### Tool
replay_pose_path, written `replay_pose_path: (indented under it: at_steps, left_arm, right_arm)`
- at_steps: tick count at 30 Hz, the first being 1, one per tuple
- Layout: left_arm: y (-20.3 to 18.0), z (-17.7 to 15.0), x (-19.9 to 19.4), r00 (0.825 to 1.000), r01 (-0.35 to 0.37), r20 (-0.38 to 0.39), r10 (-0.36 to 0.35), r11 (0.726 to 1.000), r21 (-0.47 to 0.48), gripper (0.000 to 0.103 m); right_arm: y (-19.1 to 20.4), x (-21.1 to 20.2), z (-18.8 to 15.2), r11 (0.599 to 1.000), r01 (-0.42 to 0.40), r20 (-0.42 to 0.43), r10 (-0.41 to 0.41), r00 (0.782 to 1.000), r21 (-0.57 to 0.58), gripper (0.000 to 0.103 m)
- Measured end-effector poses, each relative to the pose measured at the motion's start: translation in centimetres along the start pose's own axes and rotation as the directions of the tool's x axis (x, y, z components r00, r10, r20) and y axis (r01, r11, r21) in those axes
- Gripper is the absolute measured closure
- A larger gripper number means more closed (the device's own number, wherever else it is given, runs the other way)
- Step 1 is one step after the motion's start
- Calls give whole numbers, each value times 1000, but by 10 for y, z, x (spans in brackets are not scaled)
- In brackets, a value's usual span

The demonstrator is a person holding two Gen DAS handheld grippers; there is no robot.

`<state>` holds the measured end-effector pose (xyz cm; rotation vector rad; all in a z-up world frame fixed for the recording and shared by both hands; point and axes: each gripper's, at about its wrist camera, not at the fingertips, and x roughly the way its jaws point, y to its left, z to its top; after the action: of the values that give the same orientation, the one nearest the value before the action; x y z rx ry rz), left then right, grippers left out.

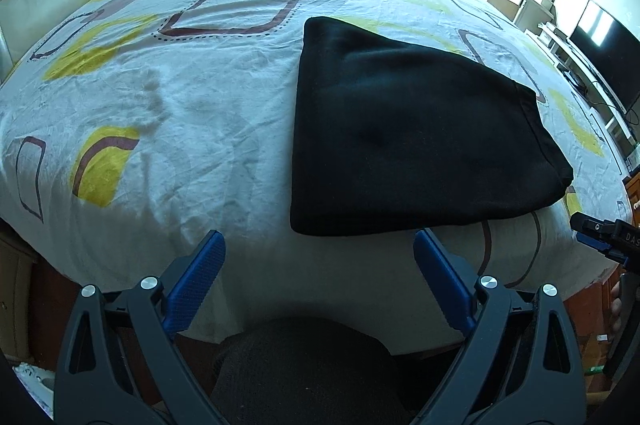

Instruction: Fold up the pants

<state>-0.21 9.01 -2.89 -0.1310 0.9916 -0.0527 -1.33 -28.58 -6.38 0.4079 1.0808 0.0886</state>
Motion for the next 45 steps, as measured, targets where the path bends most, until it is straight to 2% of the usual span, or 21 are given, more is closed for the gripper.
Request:
replay_pose_path:
  at_steps: [5,11,19,32,38,45]
  left_arm:
    - [-9,-7,-1,1000,-3,2,3,1000,16,8]
    - [-17,-11,-3,1000,-16,24,15,999,32,8]
    - [-24,-13,-4,998,-39,45,37,998,47,8]
    - [-26,-11,-13,996,-41,81,37,998,47,8]
    - [-28,-12,-16,996,-45,80,41,998,50,8]
    - [-30,-7,-24,992,-49,118,42,997,64,8]
  right_arm:
    - [23,-7,-12,995,62,43,-59,997,-74,21]
    - [43,-9,-21,991,75,92,-66,994,-108,21]
    - [66,0,-27,977,87,87,-72,994,-193,21]
    - [72,-7,-24,976,78,130,-52,990,-205,21]
    - [68,-9,-22,981,56,109,-36,993,-186,21]
    - [65,-8,-25,988,30,86,-17,996,-149,21]
